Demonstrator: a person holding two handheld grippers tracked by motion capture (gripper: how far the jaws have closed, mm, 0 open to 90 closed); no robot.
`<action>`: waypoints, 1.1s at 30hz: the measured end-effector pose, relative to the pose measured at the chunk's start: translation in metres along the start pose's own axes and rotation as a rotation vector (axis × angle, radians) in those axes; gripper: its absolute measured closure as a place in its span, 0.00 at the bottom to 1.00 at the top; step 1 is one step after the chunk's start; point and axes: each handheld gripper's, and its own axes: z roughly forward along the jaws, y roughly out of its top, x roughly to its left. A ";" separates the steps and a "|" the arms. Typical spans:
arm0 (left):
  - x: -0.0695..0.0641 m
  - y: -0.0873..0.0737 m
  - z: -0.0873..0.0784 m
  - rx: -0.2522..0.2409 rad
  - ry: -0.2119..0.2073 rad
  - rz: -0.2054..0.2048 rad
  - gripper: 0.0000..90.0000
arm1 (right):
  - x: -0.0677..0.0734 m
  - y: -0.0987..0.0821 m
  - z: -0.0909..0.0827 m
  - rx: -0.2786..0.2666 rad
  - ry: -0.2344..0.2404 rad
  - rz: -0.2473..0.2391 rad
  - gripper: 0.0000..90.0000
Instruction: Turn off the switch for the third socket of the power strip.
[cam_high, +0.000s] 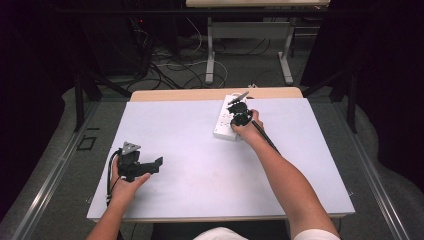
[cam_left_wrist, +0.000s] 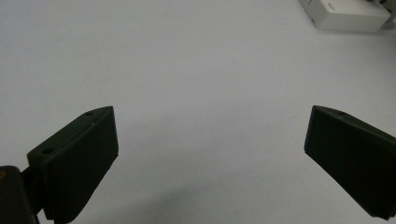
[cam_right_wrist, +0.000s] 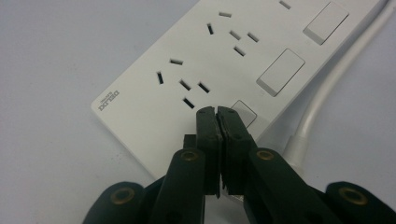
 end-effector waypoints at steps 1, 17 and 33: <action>0.000 0.000 0.000 -0.001 0.000 0.000 0.03 | 0.000 0.000 0.000 -0.006 0.002 0.000 0.98; 0.001 0.000 0.000 -0.004 0.002 -0.002 0.03 | 0.003 -0.003 -0.005 -0.073 0.047 0.040 0.80; 0.001 0.000 0.000 -0.003 0.003 -0.005 0.03 | 0.006 -0.004 -0.021 -0.118 0.077 0.049 0.54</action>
